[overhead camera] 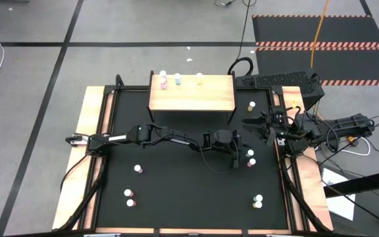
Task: Pick and place medicine bottles onto shelf by color
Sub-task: Put the top blue pill bottle on the shelf aligned with the other blue pill bottle
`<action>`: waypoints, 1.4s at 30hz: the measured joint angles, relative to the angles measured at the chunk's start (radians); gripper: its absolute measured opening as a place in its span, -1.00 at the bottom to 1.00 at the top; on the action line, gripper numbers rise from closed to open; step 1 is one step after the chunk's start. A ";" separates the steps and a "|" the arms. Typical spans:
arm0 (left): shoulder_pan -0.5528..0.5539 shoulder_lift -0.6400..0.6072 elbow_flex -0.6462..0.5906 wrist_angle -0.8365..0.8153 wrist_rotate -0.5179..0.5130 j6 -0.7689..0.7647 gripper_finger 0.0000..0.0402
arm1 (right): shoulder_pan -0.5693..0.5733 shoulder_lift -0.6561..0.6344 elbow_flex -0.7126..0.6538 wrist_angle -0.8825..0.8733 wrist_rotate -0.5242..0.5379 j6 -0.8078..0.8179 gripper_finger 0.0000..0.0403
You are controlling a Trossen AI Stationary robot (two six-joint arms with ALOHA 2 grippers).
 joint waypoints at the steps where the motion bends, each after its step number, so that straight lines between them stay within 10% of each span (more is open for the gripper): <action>1: 0.000 0.000 0.000 0.000 0.000 0.000 0.20 | 0.000 0.000 0.000 0.000 0.003 -0.001 0.03; 42: 0.012 0.014 0.000 0.025 0.043 -0.006 -0.10 | 0.000 0.000 0.000 0.001 0.049 0.008 0.03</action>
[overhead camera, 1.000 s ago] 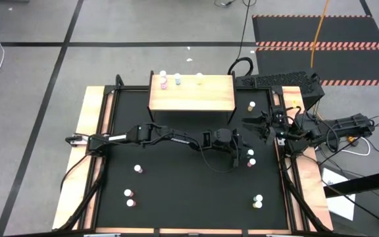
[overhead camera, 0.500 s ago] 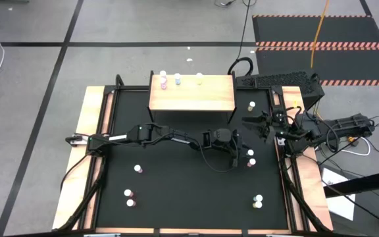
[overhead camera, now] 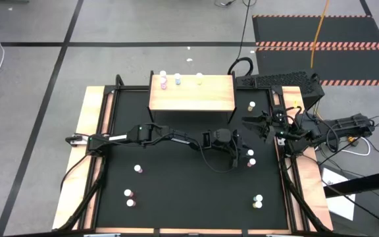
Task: Pick and place medicine bottles onto shelf by color
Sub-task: Put the top blue pill bottle on the shelf aligned with the other blue pill bottle
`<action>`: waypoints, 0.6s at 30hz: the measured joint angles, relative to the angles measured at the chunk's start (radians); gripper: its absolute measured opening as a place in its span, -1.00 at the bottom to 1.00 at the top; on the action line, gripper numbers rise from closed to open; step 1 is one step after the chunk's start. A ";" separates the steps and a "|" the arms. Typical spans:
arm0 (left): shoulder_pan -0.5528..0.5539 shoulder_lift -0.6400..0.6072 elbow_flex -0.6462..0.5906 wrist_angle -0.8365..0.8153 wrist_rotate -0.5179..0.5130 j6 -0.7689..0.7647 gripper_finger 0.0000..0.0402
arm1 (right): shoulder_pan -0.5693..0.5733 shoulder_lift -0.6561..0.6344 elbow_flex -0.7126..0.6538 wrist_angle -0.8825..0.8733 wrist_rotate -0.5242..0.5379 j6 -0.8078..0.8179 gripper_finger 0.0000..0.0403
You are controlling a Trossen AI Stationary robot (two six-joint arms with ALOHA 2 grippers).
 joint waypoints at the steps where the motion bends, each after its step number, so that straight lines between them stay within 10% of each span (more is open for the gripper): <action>1: 0.000 0.000 0.000 0.000 0.000 0.000 -0.10 | 0.000 0.000 0.000 0.000 0.000 0.000 0.03; 18: 0.000 0.000 0.000 -0.001 -0.006 0.005 -0.40 | 0.000 0.000 0.000 0.000 0.000 0.000 0.03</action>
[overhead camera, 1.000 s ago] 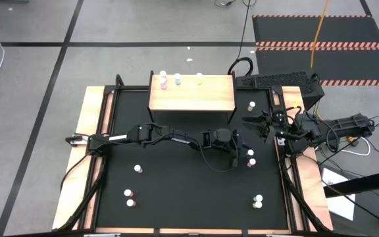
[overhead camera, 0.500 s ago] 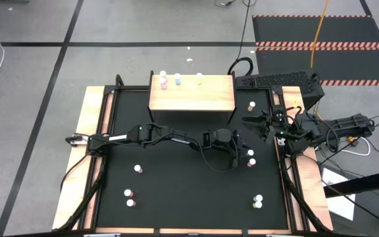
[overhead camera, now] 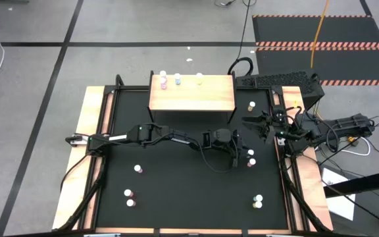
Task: Pick and place medicine bottles onto shelf by color
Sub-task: Put the top blue pill bottle on the shelf aligned with the other blue pill bottle
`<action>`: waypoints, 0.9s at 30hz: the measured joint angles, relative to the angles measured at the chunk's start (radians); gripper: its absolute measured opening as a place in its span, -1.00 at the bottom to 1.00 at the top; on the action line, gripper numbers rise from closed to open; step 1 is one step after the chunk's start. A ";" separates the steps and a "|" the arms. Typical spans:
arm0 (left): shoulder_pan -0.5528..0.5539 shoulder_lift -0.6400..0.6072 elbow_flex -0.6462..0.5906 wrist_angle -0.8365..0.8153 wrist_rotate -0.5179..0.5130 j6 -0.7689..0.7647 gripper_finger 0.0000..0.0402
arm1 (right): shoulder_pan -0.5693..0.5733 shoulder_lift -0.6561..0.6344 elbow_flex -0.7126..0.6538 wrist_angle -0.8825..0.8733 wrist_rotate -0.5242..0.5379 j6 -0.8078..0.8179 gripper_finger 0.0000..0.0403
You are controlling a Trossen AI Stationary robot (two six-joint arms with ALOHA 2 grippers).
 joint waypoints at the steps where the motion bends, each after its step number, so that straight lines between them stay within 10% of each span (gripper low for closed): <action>1: 0.000 0.000 0.000 0.000 -0.003 -0.001 -0.38 | 0.000 0.000 0.000 0.000 0.000 0.000 0.03; 27: 0.071 -0.293 0.000 -0.276 -0.085 -0.071 -0.40 | 0.000 -0.155 0.000 0.007 -0.001 -0.137 0.03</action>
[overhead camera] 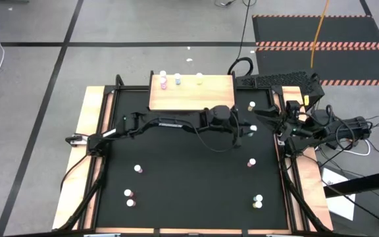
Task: Pick and place medicine bottles onto shelf by color
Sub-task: Put the top blue pill bottle on the shelf aligned with the other blue pill bottle
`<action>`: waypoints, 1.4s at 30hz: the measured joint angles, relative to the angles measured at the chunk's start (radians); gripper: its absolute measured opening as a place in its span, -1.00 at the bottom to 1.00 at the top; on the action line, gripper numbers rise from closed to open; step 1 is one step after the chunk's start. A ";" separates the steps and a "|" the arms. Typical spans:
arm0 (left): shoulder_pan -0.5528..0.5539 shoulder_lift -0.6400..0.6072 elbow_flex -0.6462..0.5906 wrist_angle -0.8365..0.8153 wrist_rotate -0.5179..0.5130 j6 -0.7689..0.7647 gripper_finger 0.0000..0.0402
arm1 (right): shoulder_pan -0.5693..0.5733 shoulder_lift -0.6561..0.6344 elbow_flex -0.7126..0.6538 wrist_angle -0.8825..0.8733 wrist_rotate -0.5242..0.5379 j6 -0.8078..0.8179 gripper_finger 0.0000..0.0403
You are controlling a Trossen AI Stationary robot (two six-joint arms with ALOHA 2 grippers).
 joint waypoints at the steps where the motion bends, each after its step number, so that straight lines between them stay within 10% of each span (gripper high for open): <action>1: -0.001 -0.016 0.000 -0.022 0.000 0.002 -0.40 | 0.000 0.000 0.000 0.000 0.000 -0.003 0.03; 30: 0.183 -0.322 -0.037 -0.457 -0.017 0.033 -0.40 | 0.000 0.000 0.000 0.003 0.061 -0.049 0.03; 42: 0.292 -0.741 -0.654 -0.272 -0.157 0.020 -0.40 | 0.000 0.000 0.000 0.004 0.132 -0.102 0.03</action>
